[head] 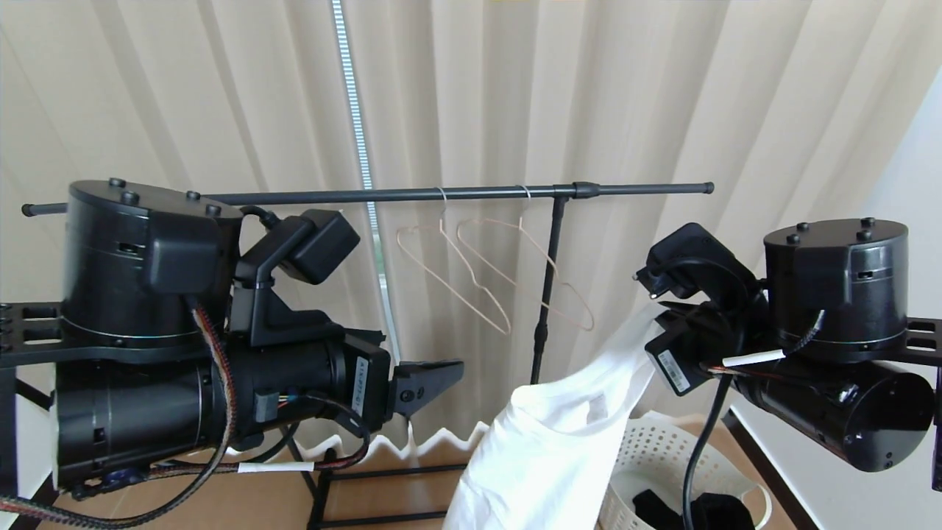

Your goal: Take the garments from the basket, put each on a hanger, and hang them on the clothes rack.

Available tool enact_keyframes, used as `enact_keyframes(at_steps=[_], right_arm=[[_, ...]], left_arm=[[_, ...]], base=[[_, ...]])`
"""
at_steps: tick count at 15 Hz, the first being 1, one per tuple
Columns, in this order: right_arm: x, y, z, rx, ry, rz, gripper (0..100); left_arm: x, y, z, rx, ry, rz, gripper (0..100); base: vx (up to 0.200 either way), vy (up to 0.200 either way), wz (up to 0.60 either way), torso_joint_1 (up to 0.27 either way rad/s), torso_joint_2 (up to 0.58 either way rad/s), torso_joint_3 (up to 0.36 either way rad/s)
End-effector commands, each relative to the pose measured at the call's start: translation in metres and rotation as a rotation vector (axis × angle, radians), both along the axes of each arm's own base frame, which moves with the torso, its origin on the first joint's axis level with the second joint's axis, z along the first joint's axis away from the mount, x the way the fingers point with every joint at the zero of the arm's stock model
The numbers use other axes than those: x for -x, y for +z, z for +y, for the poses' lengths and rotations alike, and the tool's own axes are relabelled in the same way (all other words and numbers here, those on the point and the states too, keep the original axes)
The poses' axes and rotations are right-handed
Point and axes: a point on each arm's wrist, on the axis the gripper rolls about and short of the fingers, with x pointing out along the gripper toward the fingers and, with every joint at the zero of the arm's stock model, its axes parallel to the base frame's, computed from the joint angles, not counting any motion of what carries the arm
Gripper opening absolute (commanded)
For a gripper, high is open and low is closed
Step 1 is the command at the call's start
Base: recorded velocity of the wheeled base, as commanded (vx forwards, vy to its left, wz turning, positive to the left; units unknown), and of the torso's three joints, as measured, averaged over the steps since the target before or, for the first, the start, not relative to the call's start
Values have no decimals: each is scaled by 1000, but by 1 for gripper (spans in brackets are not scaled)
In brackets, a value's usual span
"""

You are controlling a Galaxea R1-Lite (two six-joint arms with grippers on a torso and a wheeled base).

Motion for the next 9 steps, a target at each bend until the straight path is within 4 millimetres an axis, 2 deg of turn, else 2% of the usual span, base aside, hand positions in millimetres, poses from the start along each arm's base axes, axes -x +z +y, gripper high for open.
enact_keyframes(at_steps=[1, 8, 9], right_arm=[[0, 0, 0, 0, 1, -1, 0], [0, -1, 0, 4, 2, 3, 0], [0, -1, 0, 4, 2, 3, 0]], left_arm=[[-3, -4, -1, -9, 6, 11, 100], [-6, -12, -4, -31, 6, 35, 100], [-8, -15, -5, -39, 5, 42, 100]], base=[[200, 0, 0, -7, -2, 2], [200, 0, 0, 3, 4, 3], [0, 0, 0, 0, 0, 0]])
